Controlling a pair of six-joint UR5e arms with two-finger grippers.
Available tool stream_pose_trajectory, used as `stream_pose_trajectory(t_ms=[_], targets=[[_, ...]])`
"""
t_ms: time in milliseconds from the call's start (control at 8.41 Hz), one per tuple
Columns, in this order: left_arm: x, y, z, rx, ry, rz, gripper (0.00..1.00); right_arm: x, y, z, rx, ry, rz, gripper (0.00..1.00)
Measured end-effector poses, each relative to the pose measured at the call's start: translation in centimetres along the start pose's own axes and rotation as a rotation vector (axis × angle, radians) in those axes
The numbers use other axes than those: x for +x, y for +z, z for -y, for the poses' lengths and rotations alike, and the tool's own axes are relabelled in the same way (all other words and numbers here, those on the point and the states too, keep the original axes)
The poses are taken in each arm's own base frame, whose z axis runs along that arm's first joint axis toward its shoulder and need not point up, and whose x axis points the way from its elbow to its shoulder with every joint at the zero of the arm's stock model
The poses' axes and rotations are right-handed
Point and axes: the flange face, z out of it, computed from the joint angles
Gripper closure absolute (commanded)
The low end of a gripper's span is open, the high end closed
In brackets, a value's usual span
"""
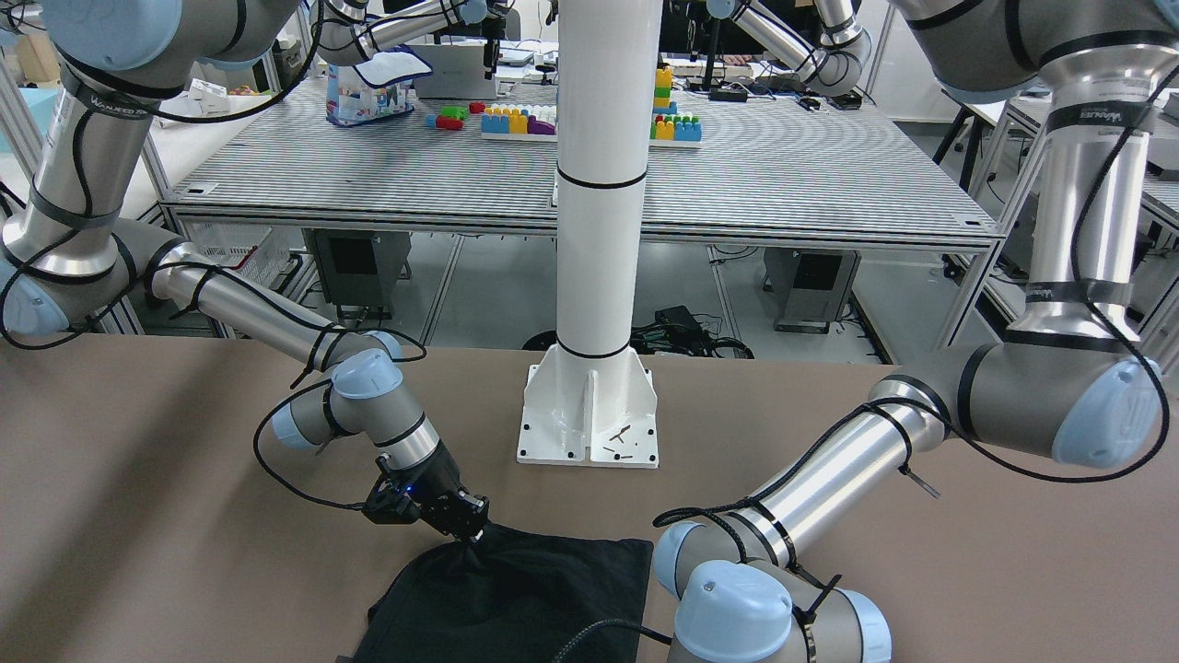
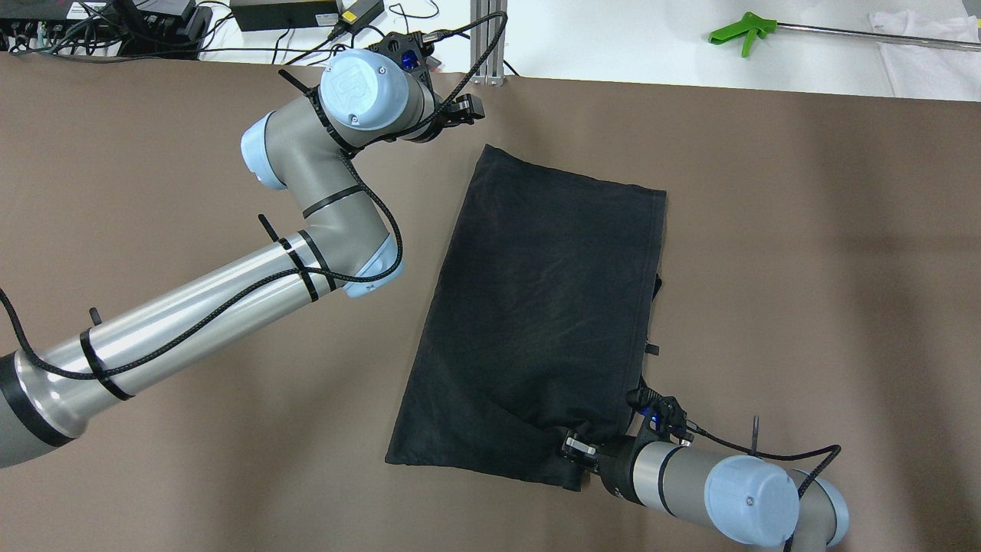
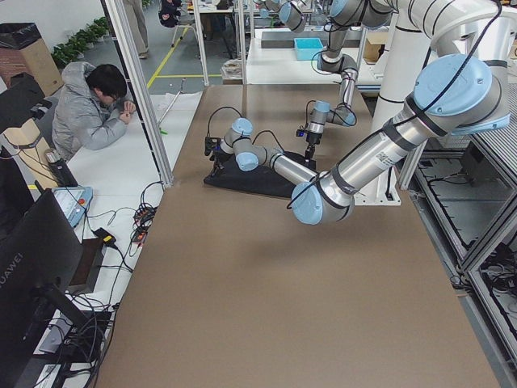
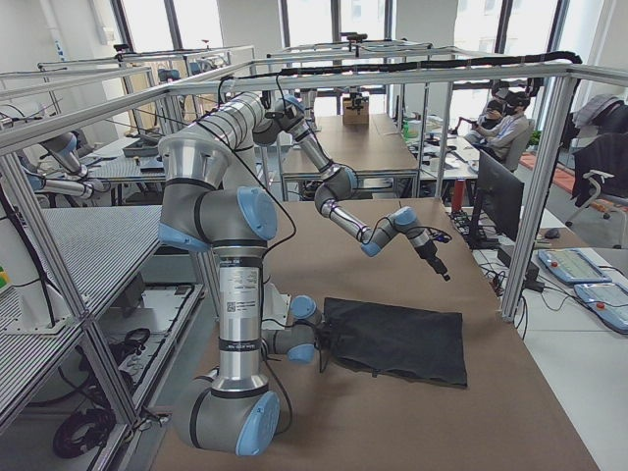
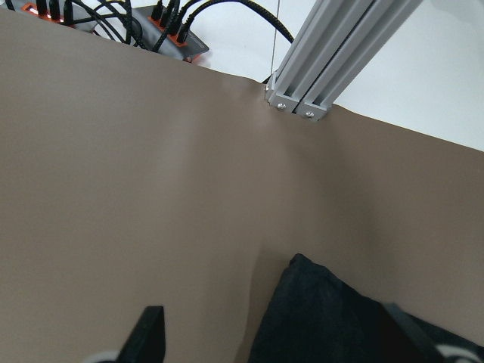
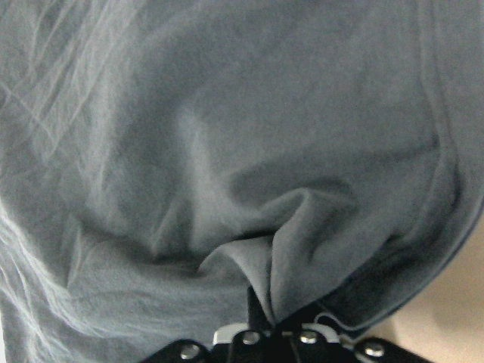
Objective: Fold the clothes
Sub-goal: 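Lower the left gripper to the other near corner and grasp it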
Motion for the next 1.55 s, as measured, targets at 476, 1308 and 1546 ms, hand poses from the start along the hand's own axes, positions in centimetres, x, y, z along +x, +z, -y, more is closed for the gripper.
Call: stream_pose_trajectory(t_ms=[476,1308,1546], targets=[[2.6,-4.5,-5.5,-0.096,-0.094,-0.126,0.0,-2.2,-2.4,1.1,-0.001,-0.006,0.063,1.0],[-5.1,-16.2,-22.7,-0.227,-0.185,-0.156,0.0,-2.6,-3.4,1.5,0.008,-0.005,0.077,1.0],[-8.9,-16.3,-26.3,-0.246,-0.2,-0.176,0.0,-2.7,-3.5,1.5,0.009,-0.006,0.079,1.0]])
